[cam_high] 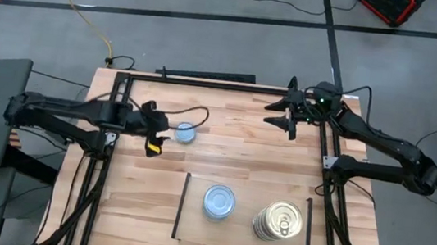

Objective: Stack canned seafood by type on shelf
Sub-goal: Stack the green tuna can on the top of the green tuna cans on the shelf

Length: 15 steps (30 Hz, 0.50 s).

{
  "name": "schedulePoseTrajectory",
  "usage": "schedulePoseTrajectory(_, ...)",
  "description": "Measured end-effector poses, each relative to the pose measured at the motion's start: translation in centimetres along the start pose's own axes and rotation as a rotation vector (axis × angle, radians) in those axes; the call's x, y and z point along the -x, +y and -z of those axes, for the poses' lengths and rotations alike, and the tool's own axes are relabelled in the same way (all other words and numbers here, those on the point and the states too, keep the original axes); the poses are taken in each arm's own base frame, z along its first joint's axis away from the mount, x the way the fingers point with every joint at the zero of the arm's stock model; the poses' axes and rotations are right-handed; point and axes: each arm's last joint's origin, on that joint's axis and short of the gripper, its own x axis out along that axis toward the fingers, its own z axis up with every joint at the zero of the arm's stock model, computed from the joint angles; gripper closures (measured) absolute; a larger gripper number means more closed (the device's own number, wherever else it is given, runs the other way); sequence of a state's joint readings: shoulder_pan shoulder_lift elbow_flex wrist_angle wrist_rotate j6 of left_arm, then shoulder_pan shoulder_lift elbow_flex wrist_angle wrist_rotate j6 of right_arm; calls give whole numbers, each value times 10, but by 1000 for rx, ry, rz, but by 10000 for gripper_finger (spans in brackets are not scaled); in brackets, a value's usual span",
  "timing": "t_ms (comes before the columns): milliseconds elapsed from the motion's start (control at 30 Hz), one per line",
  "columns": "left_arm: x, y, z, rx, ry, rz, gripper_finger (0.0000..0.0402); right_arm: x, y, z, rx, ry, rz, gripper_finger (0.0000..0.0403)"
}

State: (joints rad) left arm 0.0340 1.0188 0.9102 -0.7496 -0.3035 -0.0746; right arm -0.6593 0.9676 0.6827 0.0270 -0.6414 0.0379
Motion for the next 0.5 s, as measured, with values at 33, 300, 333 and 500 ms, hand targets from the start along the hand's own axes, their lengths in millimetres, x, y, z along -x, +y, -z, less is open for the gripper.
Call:
schedulePoseTrajectory(33, -9, -1, 10, -23, 14, -30, 180, -1, 1, 0, 7, -4, -3, 133)
schedulePoseTrajectory(300, -59, -9, 55, -187, 57, -178, 180, -7, 10, 0, -20, 3, -36, 133)
schedulePoseTrajectory(333, -62, -10, 57, -212, 57, -197, 180, -8, 11, 0, -21, 5, -43, 133)
schedulePoseTrajectory(500, -76, -15, 57, -497, 87, -159, 180, -12, 19, 1, -43, 19, -81, 133)
